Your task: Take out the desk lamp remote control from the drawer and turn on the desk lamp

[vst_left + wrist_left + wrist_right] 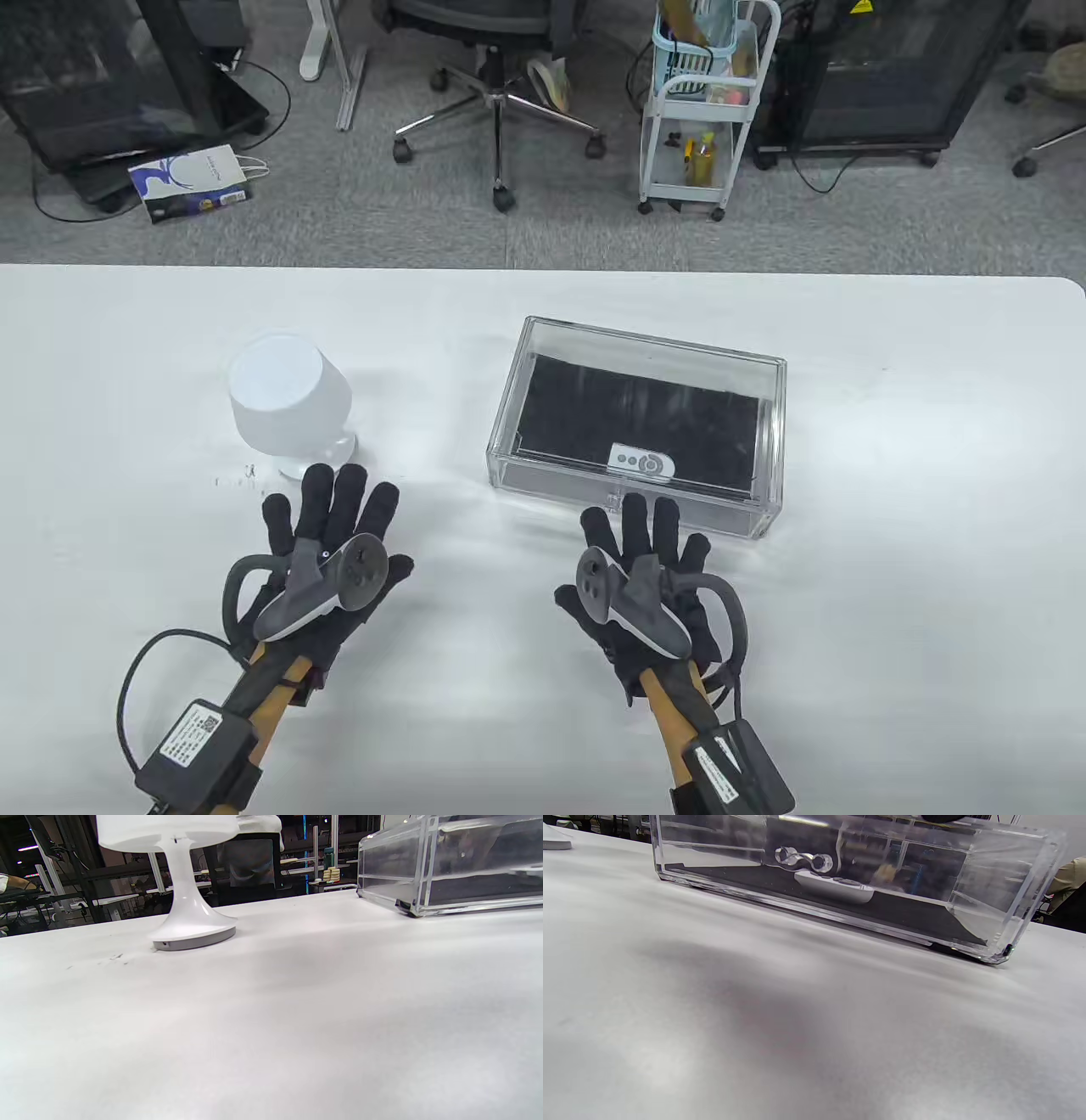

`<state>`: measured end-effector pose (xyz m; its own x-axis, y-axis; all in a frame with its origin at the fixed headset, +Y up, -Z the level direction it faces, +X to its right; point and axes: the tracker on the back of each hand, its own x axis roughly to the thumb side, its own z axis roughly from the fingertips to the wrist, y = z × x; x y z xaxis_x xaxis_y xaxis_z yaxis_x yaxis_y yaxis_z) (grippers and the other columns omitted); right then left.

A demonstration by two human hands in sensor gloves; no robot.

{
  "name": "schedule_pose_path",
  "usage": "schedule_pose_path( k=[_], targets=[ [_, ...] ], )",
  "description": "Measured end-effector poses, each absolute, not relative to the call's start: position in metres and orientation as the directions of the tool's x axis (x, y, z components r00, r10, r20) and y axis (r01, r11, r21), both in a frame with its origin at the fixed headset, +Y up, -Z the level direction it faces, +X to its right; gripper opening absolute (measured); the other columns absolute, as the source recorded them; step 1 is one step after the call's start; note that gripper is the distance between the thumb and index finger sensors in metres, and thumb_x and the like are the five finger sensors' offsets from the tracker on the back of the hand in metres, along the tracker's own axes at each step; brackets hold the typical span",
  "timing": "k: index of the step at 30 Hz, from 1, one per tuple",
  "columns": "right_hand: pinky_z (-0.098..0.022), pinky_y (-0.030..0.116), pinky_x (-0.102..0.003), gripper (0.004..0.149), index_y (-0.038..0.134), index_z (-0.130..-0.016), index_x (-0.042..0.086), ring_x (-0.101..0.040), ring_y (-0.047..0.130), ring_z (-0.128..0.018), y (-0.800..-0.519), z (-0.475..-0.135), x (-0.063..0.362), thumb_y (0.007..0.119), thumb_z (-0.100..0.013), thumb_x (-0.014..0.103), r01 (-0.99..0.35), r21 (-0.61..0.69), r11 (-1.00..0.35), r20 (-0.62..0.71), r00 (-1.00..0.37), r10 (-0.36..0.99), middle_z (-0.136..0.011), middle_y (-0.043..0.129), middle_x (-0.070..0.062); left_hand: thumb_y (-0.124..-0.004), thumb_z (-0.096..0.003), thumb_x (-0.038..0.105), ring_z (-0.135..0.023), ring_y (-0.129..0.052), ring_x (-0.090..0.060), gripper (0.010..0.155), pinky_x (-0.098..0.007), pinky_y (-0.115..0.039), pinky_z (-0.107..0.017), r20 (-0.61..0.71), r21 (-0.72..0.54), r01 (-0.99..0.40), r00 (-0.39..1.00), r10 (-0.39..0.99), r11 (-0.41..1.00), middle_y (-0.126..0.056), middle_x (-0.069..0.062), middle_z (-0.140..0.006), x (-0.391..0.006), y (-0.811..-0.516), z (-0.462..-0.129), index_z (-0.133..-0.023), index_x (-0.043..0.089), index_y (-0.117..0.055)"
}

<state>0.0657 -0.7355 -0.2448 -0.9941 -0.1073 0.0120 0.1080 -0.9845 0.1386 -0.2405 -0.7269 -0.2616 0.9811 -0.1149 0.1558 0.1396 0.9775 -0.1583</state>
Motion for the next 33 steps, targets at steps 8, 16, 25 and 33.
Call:
schedule_pose_path(
  k=[8, 16, 25, 33],
  targets=[
    [-0.078, 0.041, -0.064, 0.087, 0.018, -0.104, 0.045, -0.036, 0.025, -0.112, -0.734, -0.245, 0.068, 0.052, -0.034, 0.083, 0.098, 0.131, -0.987, -0.002, -0.995, -0.099, -0.119, 0.018, -0.002, -0.033, -0.0394, 0.075, -0.108, 0.015, -0.028, 0.075, -0.069, -0.006, -0.070, 0.154, -0.196, 0.140, 0.982, -0.110, 0.971, 0.016, 0.008, -0.113, -0.242, -0.731, -0.261, -0.100, 0.050, 0.003],
    [-0.077, 0.052, -0.059, 0.086, 0.021, -0.105, 0.045, -0.035, 0.040, -0.113, -0.733, -0.250, 0.082, 0.054, -0.034, 0.082, 0.065, 0.137, -0.988, -0.057, -0.996, -0.074, -0.119, 0.024, -0.003, -0.033, -0.0395, 0.075, -0.108, 0.015, -0.028, 0.075, -0.069, -0.006, -0.070, 0.164, -0.216, 0.158, 0.979, -0.124, 0.964, 0.016, 0.009, -0.113, -0.239, -0.737, -0.262, -0.100, 0.050, 0.003],
    [-0.036, 0.086, -0.026, 0.084, 0.061, -0.100, 0.025, -0.019, 0.102, -0.059, -0.724, -0.262, 0.100, 0.067, -0.036, 0.079, 0.012, 0.047, -0.999, -0.274, -0.962, -0.025, -0.092, 0.088, -0.005, -0.034, -0.0396, 0.075, -0.108, 0.014, -0.028, 0.075, -0.069, -0.006, -0.070, 0.159, -0.242, 0.160, 0.980, -0.123, 0.957, 0.013, 0.009, -0.113, -0.240, -0.740, -0.263, -0.101, 0.050, 0.002],
    [-0.014, 0.086, -0.016, 0.081, 0.082, -0.083, 0.021, -0.009, 0.107, -0.026, -0.727, -0.292, 0.092, 0.070, -0.033, 0.084, 0.053, 0.061, -0.997, -0.407, -0.910, -0.074, -0.063, 0.106, -0.001, -0.034, -0.0396, 0.075, -0.109, 0.014, -0.028, 0.075, -0.069, -0.006, -0.070, 0.167, -0.253, 0.141, 0.981, -0.100, 0.957, 0.013, 0.009, -0.114, -0.239, -0.742, -0.271, -0.101, 0.050, 0.002]
  ],
)
